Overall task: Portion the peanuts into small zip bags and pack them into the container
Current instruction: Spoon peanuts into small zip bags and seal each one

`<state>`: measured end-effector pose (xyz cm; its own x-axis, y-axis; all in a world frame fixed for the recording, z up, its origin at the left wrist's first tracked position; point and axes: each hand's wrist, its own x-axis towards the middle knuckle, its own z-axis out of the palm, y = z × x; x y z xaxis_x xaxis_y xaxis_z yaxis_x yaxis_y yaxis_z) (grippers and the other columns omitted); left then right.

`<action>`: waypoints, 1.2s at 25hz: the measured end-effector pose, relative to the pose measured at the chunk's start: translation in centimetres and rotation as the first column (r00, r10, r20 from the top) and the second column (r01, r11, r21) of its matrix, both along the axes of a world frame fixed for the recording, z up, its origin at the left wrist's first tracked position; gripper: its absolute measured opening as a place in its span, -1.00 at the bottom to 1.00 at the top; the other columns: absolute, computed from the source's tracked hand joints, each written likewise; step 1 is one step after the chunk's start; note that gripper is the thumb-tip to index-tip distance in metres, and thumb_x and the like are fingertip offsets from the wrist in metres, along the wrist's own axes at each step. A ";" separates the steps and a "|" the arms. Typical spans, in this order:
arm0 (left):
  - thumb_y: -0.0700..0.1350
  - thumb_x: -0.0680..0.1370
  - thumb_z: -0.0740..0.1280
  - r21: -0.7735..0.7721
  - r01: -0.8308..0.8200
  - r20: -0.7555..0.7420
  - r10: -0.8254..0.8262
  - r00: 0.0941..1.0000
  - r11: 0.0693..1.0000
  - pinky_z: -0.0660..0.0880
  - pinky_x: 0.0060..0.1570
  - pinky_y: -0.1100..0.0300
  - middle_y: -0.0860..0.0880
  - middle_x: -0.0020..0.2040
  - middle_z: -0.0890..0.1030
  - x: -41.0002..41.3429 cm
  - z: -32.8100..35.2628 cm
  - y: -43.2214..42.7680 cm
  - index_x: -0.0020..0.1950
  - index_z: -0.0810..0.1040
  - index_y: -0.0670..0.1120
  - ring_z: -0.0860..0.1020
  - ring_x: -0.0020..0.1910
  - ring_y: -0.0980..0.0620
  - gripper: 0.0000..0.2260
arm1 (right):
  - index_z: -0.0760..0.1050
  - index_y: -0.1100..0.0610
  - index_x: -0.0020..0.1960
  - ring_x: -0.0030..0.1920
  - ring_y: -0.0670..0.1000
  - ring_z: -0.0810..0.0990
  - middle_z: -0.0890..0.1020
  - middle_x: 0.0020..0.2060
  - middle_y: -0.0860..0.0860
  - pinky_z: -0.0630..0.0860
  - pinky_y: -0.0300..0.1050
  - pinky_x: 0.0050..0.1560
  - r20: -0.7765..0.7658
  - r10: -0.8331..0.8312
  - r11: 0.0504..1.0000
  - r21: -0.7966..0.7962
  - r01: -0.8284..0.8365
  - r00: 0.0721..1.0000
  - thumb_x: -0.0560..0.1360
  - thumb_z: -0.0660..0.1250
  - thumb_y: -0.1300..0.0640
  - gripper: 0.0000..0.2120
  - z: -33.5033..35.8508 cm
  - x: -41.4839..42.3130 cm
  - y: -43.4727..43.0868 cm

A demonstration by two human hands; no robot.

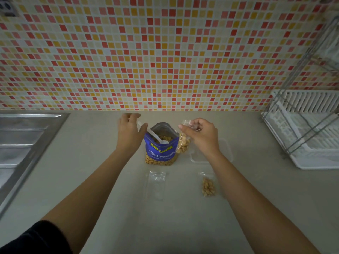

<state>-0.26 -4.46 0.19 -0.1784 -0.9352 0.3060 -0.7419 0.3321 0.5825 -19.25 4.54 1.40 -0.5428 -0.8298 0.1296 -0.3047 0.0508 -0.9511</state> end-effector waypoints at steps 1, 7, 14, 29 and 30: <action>-0.13 0.52 0.33 -0.101 0.062 -0.032 -0.066 0.997 0.993 0.43 0.10 0.10 -0.19 0.13 0.53 -0.2 0.1 1.4 0.16 0.52 -0.20 0.50 0.11 -0.13 -0.75 | 0.47 0.02 -0.31 -0.35 -0.09 0.51 0.60 -0.32 0.02 0.43 -0.38 -0.37 0.013 -0.008 1.000 -0.008 0.008 1.000 0.27 0.55 0.00 -0.75 -0.2 0.0 0.2; -0.01 0.37 0.49 0.485 0.515 -0.549 -0.212 0.808 0.707 0.54 0.09 0.16 -0.01 -0.09 0.69 -3.3 -2.8 8.3 -0.01 0.61 0.03 0.65 -0.05 0.02 -0.77 | 0.46 0.03 -0.31 -0.38 -0.10 0.50 0.56 -0.41 -0.07 0.46 -0.22 -0.30 0.068 -0.019 0.998 0.061 0.015 0.997 0.23 0.56 -0.05 -0.70 -2.5 0.8 1.6; -0.26 0.54 0.28 0.585 0.551 -0.706 0.038 0.708 0.595 0.52 -0.17 0.37 -0.13 -0.19 0.52 -4.6 -6.6 10.2 -0.10 0.52 -0.22 0.49 -0.18 0.03 -0.94 | 0.54 -0.01 -0.05 -0.09 -0.01 0.61 0.64 -0.13 0.00 0.52 -0.11 -0.05 0.331 0.161 0.951 0.200 -0.235 0.930 0.45 0.39 0.05 -0.91 -5.5 -1.4 5.3; -0.24 0.45 0.37 0.558 0.215 -0.240 -0.092 0.966 0.801 0.54 -0.02 0.14 -0.15 -0.15 0.65 -6.6 -14.2 14.4 0.07 0.56 -0.13 0.61 -0.16 -0.08 -0.80 | 0.54 0.06 0.08 -0.03 0.07 0.62 0.71 -0.12 0.01 0.53 -0.08 -0.06 -0.428 0.059 0.858 0.484 0.173 0.902 0.45 0.36 0.03 -0.77 -14.7 -1.3 8.0; -0.24 0.45 0.37 0.544 0.220 -0.203 -0.128 0.971 0.810 0.54 0.00 0.13 -0.17 -0.09 0.66 -6.7 -14.4 14.3 0.10 0.56 -0.16 0.61 -0.11 -0.11 -0.78 | 0.54 0.06 0.09 -0.01 0.10 0.61 0.71 -0.11 0.03 0.54 -0.05 -0.03 -0.455 0.086 0.851 0.496 0.172 0.887 0.46 0.35 0.04 -0.77 -14.9 -1.3 7.8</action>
